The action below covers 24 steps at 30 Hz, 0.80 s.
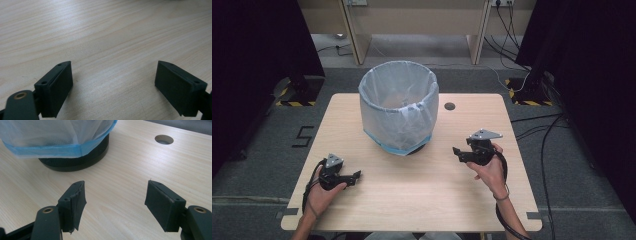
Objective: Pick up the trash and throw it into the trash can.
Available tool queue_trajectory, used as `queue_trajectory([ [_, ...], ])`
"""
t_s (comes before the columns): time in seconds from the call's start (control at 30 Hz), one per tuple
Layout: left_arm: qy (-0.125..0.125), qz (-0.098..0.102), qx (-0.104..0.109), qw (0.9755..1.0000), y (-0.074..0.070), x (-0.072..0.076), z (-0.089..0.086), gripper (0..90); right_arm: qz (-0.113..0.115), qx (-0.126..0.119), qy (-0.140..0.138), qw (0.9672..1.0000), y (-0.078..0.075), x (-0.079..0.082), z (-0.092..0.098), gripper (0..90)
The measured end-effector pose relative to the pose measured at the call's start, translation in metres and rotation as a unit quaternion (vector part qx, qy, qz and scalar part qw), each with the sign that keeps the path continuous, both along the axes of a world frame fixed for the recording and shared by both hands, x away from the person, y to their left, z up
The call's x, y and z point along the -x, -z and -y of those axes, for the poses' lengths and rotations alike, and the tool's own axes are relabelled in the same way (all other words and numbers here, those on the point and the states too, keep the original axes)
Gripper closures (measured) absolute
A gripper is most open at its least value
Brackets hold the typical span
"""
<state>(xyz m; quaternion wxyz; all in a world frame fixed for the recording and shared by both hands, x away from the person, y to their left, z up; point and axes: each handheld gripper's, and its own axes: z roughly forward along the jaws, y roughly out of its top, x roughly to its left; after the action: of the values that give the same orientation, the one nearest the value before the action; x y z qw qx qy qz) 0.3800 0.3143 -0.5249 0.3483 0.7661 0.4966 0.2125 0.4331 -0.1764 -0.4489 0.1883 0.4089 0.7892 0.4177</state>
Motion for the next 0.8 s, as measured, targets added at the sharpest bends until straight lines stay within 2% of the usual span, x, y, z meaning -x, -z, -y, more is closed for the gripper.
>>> queue_trajectory([
  [0.43,0.000,0.000,0.000,1.0000,0.000,0.000,0.000,13.8,-0.007,0.023,-0.002,0.9997,0.023,0.017,-0.004,32.3],
  [0.8,0.000,0.000,0.000,1.0000,0.000,0.000,0.000,13.8,-0.019,0.030,-0.002,0.9994,0.042,0.028,-0.005,32.3],
])
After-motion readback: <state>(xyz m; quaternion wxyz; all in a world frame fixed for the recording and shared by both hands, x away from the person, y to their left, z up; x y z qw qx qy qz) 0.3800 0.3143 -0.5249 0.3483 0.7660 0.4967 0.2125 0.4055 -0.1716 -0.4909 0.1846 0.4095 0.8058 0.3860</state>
